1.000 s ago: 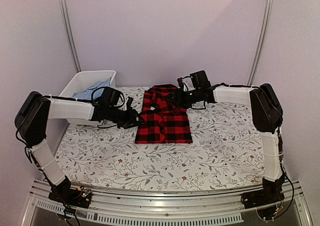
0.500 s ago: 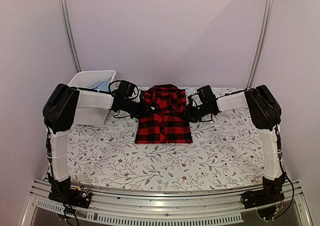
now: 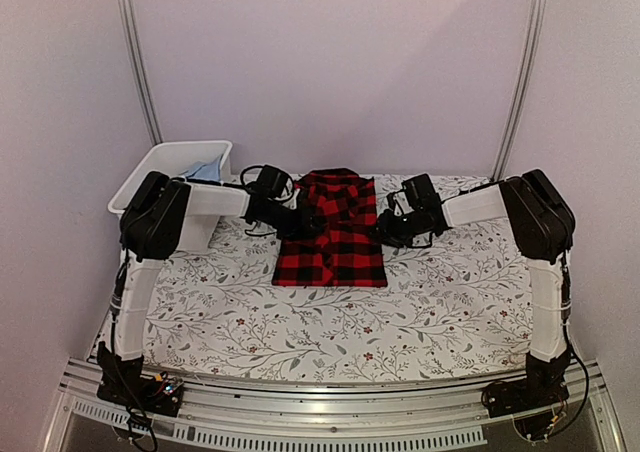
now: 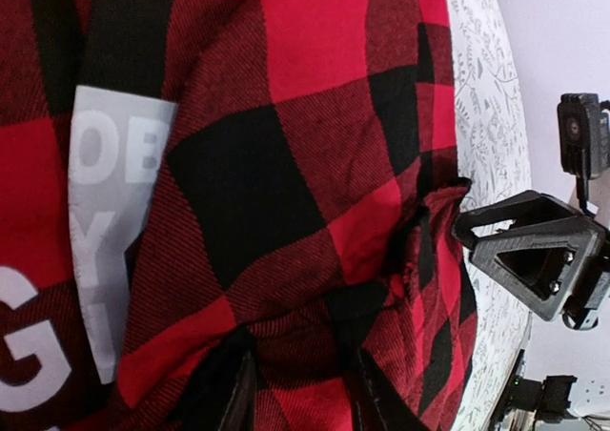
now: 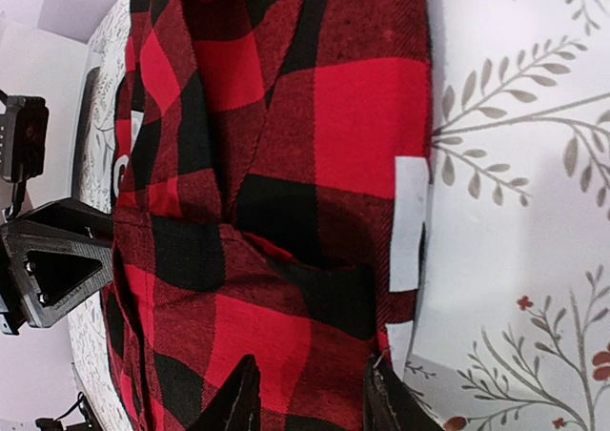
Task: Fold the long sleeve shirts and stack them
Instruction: Smooth out the 2/3-rectangle-folded shirt at the center of the board, then pick up the 2/3-rectangle-folded shirt from the center of the board.
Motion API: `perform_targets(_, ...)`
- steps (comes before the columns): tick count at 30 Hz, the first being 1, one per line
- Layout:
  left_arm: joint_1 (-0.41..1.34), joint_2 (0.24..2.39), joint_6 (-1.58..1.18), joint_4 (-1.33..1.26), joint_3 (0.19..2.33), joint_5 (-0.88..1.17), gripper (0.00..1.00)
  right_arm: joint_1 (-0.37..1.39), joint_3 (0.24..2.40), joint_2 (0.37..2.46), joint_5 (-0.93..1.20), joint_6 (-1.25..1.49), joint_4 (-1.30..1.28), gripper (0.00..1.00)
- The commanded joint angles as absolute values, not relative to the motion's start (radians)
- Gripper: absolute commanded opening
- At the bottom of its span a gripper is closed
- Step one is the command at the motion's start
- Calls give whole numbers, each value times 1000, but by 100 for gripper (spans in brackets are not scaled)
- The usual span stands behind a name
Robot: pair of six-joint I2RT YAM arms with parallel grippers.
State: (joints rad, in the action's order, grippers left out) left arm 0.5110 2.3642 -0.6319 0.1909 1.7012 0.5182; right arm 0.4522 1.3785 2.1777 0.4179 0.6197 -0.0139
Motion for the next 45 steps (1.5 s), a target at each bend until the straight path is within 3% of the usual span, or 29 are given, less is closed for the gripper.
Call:
perform_targets(1, 520, 2319, -599, 241, 1697, 487, 36, 462, 1365, 2086, 310, 586, -113, 37)
perform_targets(11, 513, 2070, -564, 251, 1547, 382, 41, 559, 1454, 2037, 292, 533, -193, 41)
perform_targets(20, 495, 1763, -596, 169, 1058, 376, 38, 600, 1148, 1836, 217, 540, -183, 37)
perform_targets(26, 500, 1672, -616, 131, 886, 370, 36, 643, 1020, 1736, 156, 571, -198, 34)
perform_targets(45, 558, 1739, -631, 107, 854, 309, 35, 701, 992, 1783, 47, 606, -247, 28)
